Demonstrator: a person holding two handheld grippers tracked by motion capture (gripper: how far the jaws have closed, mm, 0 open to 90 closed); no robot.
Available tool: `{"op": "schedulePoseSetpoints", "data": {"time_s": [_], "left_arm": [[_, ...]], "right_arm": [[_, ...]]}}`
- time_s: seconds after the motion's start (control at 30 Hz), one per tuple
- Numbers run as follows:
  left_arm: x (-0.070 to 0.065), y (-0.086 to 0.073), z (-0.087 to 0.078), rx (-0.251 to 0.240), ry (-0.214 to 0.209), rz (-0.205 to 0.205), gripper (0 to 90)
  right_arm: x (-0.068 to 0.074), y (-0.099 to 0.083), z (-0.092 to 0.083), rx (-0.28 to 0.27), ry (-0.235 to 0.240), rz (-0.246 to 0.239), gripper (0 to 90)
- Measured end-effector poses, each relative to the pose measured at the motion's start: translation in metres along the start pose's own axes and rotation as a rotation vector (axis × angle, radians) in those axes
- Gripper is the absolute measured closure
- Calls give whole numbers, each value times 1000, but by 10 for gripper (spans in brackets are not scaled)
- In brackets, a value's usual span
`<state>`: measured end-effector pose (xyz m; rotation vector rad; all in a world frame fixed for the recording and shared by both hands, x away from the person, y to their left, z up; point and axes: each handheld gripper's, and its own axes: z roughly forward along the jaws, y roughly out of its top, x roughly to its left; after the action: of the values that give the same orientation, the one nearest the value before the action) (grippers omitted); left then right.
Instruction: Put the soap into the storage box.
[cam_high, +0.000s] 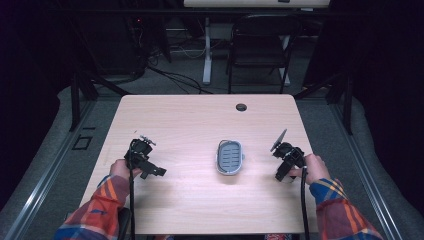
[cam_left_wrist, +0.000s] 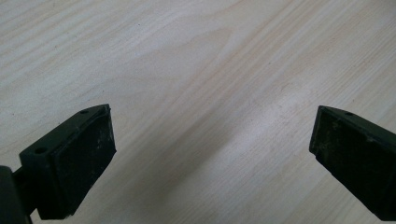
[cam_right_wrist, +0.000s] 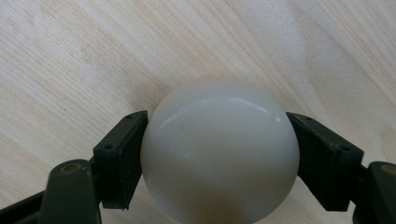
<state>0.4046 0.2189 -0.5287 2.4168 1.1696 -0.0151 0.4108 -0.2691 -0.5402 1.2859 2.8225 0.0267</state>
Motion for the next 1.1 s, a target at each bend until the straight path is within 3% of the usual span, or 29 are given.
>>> {"op": "schedulePoseSetpoints", "data": {"time_s": [0.27,0.6,0.77,0.8,1.1], "left_arm": [[0,0,0,-1,4,1,0],[0,-1,-1,-2,9,7,0],[-1,-1,-1,-2,10,0,1],[-1,-1,-1,-1,10,0,0],[-1,-1,-1,2,13,6,1]], "right_arm": [[1,1,-2,15,-7,-19,243],[5,0,-7,-33,-11,-3,243],[3,1,-12,10,-16,-34,243],[5,-1,-10,-22,-4,-9,243],[8,4,-16,3,-13,-33,243]]}}
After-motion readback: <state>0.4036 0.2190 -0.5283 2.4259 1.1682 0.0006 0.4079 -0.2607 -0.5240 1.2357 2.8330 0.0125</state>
